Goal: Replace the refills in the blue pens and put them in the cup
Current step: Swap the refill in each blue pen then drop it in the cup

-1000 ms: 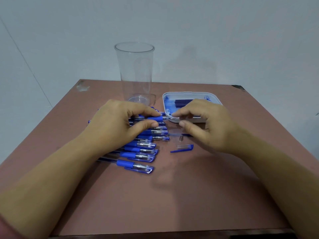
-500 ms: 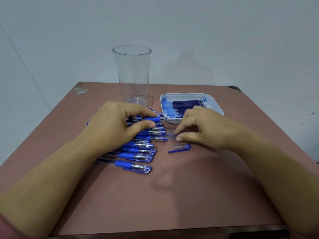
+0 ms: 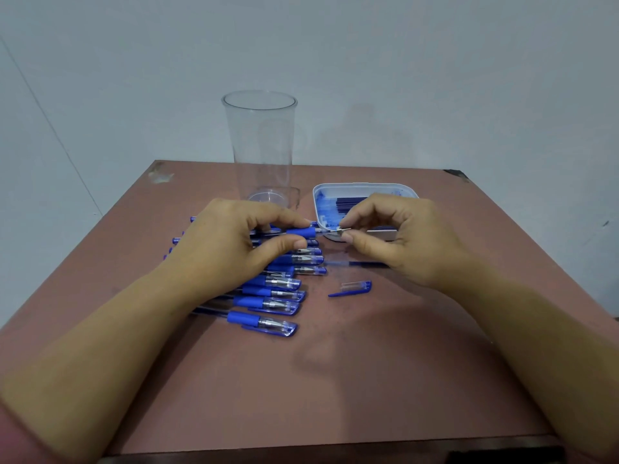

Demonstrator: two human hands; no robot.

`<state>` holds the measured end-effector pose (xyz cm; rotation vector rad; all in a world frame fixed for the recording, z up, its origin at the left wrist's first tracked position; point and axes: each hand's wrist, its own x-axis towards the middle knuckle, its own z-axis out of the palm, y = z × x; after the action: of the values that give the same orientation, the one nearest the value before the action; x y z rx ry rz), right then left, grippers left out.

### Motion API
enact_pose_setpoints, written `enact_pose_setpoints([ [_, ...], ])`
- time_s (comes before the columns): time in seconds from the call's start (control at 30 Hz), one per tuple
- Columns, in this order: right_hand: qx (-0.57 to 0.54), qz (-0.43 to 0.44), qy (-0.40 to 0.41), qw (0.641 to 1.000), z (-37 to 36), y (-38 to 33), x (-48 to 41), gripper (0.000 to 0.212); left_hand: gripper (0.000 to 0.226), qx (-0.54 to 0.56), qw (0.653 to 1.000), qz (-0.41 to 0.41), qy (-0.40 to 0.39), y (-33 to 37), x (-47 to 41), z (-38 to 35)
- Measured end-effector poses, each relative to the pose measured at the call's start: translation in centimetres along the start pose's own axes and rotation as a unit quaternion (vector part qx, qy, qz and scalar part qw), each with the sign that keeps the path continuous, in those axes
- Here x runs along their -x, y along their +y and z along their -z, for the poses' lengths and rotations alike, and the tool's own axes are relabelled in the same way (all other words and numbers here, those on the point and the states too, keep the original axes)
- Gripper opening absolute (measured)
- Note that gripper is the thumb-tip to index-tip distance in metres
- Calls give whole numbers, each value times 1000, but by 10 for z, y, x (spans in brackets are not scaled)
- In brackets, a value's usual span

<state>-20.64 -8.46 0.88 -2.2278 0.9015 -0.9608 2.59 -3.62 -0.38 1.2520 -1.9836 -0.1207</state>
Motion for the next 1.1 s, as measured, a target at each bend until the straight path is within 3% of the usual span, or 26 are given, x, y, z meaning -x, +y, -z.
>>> enact_pose_setpoints([
  [0.27, -7, 21, 9, 1000, -14, 3, 0, 23, 19, -2, 1000, -13, 12, 1, 1, -3],
  [0.4, 83, 88, 5, 993, -13, 8, -2, 6, 21, -9, 1000, -15, 13, 0, 1, -5],
  [0.53, 120, 123, 14, 985, -12, 14, -3, 27, 22, -10, 1000, -17, 16, -1, 1, -5],
  [0.67, 187, 175, 25, 966, -14, 15, -5, 9, 22, -13, 1000, -22, 14, -1, 1, -6],
  [0.83, 200, 176, 25, 964, -12, 15, -4, 25, 24, -6, 1000, -21, 16, -1, 1, -6],
  [0.97, 212, 184, 32, 959, -13, 13, -5, 12, 23, -7, 1000, -20, 16, 0, 1, -5],
  [1.1, 192, 157, 11, 969, -12, 15, -4, 33, 24, -18, 1000, -9, 12, -3, 1, -5],
])
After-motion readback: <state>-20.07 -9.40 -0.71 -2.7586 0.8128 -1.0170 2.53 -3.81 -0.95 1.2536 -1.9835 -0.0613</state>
